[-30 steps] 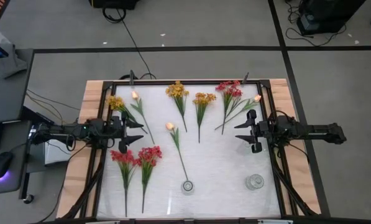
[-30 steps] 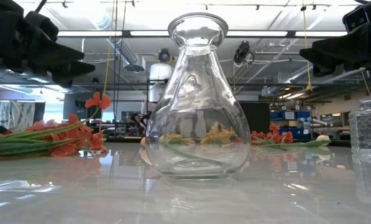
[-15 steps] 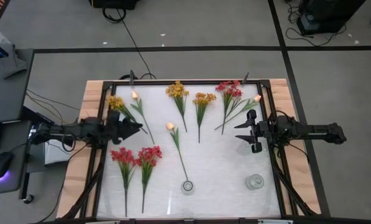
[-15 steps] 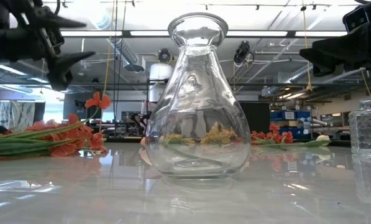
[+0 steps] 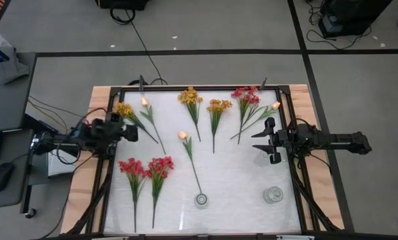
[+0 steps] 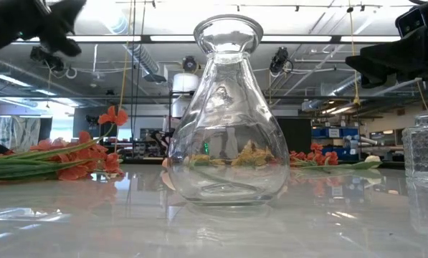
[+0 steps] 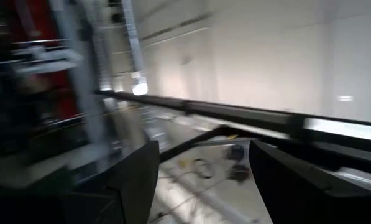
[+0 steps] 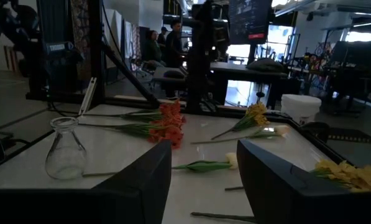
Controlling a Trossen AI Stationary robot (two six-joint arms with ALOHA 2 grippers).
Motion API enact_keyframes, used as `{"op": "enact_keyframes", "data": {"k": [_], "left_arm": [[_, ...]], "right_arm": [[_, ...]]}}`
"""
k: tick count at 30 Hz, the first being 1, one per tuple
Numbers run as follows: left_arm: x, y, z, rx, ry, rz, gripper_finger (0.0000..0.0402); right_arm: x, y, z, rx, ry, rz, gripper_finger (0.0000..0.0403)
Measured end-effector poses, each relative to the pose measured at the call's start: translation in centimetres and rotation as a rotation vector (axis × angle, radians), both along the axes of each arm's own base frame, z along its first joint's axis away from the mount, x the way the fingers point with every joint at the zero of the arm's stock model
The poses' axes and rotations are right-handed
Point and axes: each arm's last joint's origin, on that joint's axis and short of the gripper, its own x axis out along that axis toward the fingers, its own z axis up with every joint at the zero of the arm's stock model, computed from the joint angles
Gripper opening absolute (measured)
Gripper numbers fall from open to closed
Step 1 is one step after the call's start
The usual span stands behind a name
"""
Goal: Sort flowers into vase by color
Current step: Put the bottom right pink flowers into the bottom right transparent vase
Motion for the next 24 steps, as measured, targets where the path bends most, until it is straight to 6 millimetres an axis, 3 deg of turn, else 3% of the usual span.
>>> {"op": "enact_keyframes", "data": {"k": [5,8,16,20,24], "left_arm": [[-0.4,0.2,1.1,-0.081,-0.045,0.034,0.0254],[-0.6,0.2,2.6,-0.038,-0.004,0.067,0.0254],[-0.5,0.0,9.7,0.321,0.507,0.142,0.0254],[1.0,-0.2,12.4,0.431,0.742,0.096,0.0254],[3.4,-0.5,13.7,0.445,0.999,-0.020,0.0254]], "right_arm": [[0.0,0.0,0.0,0.000,0.000,0.000,0.0192],[0.0,0.0,0.0,0.000,-0.001,0.000,0.0192],[0.0,0.0,0.0,0.000,0.000,0.000,0.0192],[0.0,0.0,0.0,0.000,-0.001,0.000,0.0192],[0.0,0.0,0.0,0.000,0.000,0.000,0.0192]]}}
